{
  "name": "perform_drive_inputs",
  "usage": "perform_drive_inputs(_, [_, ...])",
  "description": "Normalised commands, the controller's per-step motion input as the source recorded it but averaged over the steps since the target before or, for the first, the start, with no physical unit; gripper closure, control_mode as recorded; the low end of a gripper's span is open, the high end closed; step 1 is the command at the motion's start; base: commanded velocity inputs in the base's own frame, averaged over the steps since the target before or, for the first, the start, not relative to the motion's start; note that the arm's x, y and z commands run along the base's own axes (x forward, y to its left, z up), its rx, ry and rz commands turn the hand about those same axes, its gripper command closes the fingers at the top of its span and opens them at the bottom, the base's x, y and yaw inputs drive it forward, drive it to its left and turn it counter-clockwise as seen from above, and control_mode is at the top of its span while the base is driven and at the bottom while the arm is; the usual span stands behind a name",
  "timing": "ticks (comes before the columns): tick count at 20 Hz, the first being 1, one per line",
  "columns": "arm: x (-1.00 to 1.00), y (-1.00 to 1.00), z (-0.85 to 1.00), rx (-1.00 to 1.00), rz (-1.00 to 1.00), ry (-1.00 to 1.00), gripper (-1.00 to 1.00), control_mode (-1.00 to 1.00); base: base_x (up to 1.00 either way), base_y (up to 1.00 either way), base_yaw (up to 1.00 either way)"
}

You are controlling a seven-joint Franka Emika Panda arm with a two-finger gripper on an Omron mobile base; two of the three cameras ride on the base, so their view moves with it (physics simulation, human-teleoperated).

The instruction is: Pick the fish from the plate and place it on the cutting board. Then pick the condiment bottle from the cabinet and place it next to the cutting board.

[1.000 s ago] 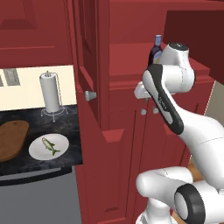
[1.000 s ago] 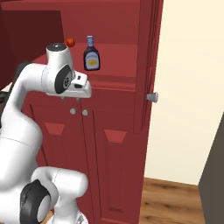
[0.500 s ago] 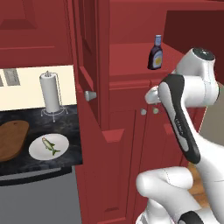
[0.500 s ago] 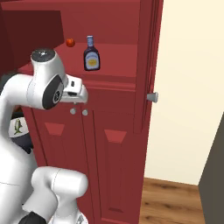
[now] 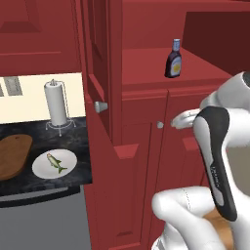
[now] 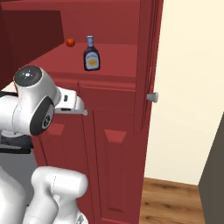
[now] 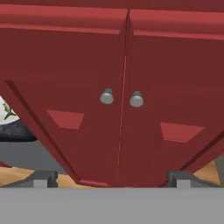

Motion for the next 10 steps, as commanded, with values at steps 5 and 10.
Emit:
perform_drive_inputs(5, [-0.58, -0.11, 0.0, 0.0, 0.0, -0.12, -1.0, -1.0, 0.0, 0.0, 0.0])
perform_drive_inputs(10, [-0.6, -0.15, 0.0, 0.0, 0.0, -0.11, -1.0, -1.0, 0.0, 0.0, 0.0])
